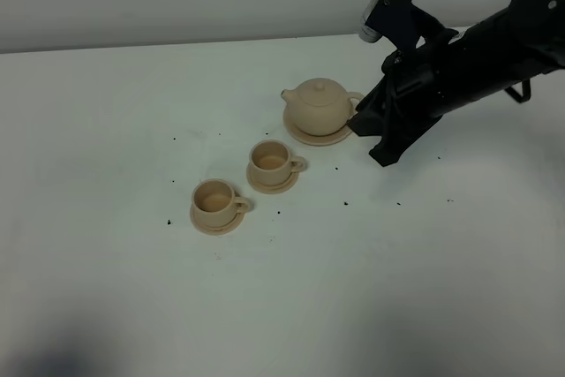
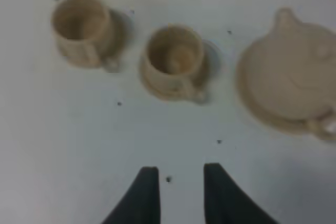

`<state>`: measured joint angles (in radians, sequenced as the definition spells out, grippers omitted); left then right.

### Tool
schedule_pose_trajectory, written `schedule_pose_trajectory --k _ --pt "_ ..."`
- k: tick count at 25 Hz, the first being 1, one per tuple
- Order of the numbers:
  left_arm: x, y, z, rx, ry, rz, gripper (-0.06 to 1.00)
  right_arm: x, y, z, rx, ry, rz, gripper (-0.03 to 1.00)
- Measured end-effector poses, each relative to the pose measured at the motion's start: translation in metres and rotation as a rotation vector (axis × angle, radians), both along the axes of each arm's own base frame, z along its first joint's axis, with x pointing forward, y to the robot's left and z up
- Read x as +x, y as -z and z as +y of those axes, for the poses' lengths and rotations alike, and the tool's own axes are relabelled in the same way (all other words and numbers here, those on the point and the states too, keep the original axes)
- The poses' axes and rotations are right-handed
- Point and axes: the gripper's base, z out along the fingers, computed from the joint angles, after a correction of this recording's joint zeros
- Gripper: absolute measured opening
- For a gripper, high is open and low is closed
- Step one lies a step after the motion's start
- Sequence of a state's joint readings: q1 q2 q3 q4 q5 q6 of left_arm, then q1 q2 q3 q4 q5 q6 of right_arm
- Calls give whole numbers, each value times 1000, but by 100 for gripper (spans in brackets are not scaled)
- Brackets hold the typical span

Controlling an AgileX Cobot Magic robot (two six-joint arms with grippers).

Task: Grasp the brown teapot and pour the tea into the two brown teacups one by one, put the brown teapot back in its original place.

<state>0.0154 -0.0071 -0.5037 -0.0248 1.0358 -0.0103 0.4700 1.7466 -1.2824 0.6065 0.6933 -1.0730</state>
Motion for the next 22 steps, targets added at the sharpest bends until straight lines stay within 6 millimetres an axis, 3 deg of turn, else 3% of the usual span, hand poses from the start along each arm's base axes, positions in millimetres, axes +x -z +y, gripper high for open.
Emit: schedule_pose_trajectory --k 7,11,16,22 --pt "0 0 0 0 0 0 37 39 22 8 -218 -65 45 24" --pt "0 0 0 0 0 0 37 65 24 18 -307 -146 44 24" --pt "0 0 0 0 0 0 37 94 25 30 -365 -245 -8 24" --pt "0 0 0 -2 0 0 37 117 39 40 -407 -363 -79 24"
